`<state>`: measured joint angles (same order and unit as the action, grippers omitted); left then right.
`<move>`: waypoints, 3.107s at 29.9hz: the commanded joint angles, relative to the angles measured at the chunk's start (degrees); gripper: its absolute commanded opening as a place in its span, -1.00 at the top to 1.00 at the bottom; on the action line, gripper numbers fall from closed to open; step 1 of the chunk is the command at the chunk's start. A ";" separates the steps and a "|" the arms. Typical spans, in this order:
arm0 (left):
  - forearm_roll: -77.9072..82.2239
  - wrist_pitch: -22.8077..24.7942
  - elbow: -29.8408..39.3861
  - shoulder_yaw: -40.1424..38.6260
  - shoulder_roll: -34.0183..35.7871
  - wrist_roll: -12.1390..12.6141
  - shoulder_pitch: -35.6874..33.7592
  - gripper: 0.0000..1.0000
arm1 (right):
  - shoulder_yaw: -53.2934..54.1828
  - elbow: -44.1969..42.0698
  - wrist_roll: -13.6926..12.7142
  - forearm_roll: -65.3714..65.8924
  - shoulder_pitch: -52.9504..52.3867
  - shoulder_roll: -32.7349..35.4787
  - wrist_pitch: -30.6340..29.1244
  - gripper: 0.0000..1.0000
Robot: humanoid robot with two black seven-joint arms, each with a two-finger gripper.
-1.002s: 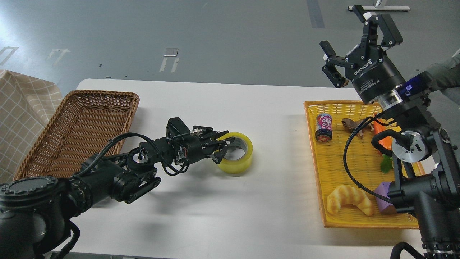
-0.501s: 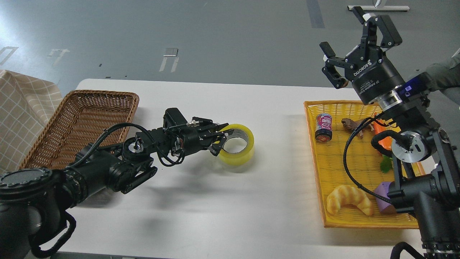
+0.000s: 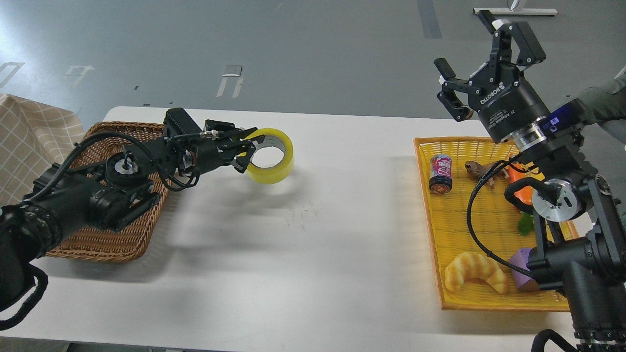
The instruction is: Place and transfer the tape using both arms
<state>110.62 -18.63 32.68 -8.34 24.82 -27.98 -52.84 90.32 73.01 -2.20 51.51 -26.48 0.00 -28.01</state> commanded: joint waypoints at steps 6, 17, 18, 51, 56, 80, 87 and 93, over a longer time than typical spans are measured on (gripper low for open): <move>-4.18 -0.17 0.02 -0.01 6.90 -0.02 -0.60 0.96 | -0.23 -0.06 -0.09 0.08 -0.15 0.00 0.01 -0.99; -11.47 -0.88 -0.07 0.07 16.13 -0.02 0.98 0.95 | -0.50 -0.06 -0.09 0.08 -0.24 0.00 0.01 -0.99; -12.35 -0.88 -0.07 0.07 17.27 -0.02 1.42 0.95 | -0.58 -0.06 -0.09 0.08 -0.24 0.00 0.01 -0.99; -16.57 -5.01 -0.95 0.07 23.08 -0.02 14.34 0.53 | -0.67 -0.94 -0.17 0.08 0.03 0.00 0.01 -0.99; -18.07 -5.01 -3.49 0.07 21.94 -0.02 14.95 -0.52 | -0.67 -0.94 -0.17 0.08 0.29 0.00 0.01 -0.99; -42.47 -4.22 -5.70 -0.10 13.17 -0.02 8.47 -0.95 | -0.67 -0.94 -0.17 0.08 0.64 0.00 0.01 -0.99; -55.59 -4.83 -5.08 -0.54 5.86 -0.02 1.25 -0.96 | -0.59 -0.85 -0.17 0.17 0.03 0.00 0.01 -0.99; -62.36 -4.57 -4.82 -0.72 -0.73 -0.02 -2.62 -0.96 | -0.59 -0.94 -0.52 0.60 -0.50 0.00 0.01 -0.99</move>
<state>50.64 -23.46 27.73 -8.88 26.86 -27.98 -54.05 89.74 72.15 -2.38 51.97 -26.70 0.00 -28.00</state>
